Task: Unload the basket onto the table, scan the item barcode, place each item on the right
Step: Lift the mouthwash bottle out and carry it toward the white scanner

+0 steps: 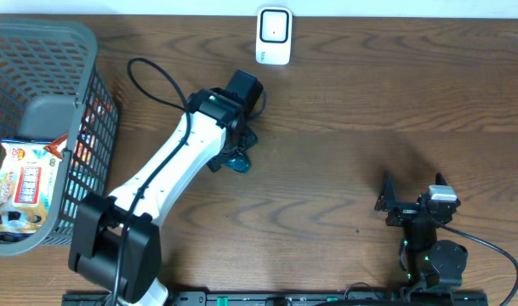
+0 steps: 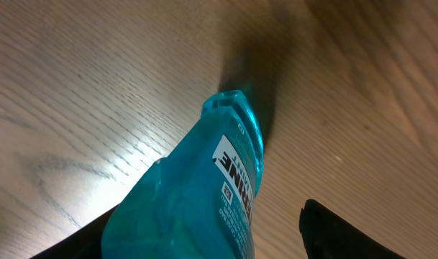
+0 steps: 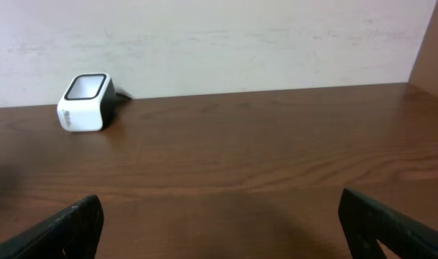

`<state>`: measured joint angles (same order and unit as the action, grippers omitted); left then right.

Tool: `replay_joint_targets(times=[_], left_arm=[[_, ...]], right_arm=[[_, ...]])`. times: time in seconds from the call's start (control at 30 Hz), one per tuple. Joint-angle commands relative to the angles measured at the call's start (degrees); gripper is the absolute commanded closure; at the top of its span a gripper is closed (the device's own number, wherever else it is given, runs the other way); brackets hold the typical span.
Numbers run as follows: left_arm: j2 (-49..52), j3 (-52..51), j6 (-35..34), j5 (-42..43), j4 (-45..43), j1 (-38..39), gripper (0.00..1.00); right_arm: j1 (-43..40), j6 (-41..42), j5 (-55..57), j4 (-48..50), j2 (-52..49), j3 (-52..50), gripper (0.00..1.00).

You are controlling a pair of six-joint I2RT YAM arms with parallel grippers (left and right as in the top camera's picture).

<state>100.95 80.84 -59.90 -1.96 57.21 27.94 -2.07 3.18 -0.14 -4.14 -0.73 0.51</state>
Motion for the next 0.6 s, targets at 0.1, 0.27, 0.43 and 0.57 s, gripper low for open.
replay_joint_targets(times=[0.1, 0.27, 0.43, 0.57], left_arm=[[-0.13, 1.90, 1.38, -3.37, -0.31, -0.11, 0.70], [-0.11, 1.90, 1.36, -3.52, -1.01, -0.11, 0.61], [-0.09, 1.90, 1.38, -3.63, -1.62, -0.11, 0.59], [0.17, 1.90, 1.38, -3.72, -1.62, -0.11, 0.58]], right_arm=[[0.13, -0.70, 0.66, -0.11, 0.17, -0.20, 0.01], [0.13, -0.70, 0.66, -0.11, 0.17, -0.20, 0.01], [0.15, -0.68, 0.66, -0.11, 0.17, -0.20, 0.01], [0.15, -0.68, 0.66, -0.11, 0.17, -0.20, 0.01]])
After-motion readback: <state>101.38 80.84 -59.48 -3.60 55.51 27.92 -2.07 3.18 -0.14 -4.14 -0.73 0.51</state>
